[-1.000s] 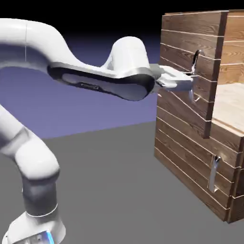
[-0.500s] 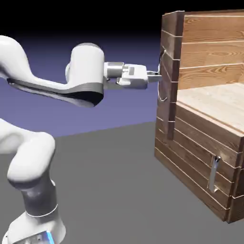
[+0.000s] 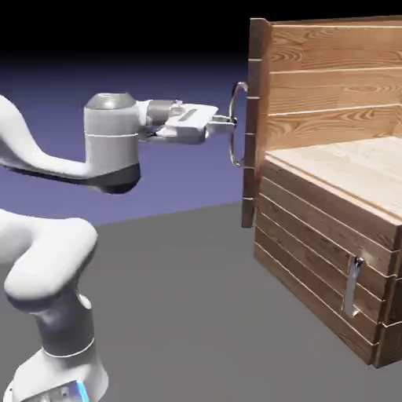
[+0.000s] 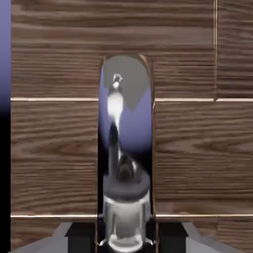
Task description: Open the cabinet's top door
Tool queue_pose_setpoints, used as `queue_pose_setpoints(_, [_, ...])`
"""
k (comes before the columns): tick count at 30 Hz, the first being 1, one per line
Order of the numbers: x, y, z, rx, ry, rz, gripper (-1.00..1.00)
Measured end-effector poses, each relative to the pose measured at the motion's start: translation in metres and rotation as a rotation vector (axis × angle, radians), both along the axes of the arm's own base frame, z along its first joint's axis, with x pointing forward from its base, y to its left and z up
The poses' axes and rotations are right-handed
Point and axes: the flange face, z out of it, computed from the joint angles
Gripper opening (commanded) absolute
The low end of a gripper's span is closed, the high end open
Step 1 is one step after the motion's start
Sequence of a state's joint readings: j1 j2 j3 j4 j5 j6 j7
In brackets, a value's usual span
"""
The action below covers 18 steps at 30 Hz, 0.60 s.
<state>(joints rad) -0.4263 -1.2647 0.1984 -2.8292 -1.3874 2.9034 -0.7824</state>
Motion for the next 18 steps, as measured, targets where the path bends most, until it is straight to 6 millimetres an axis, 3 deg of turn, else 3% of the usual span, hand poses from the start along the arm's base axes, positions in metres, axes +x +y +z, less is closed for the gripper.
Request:
queue_pose_setpoints(10, [-0.041, 0.059, 0.0, -0.001, 0.0, -0.14, -1.0])
queue_pose_setpoints(18, [-0.074, 0.124, 0.0, 0.002, -0.001, -0.281, -1.0])
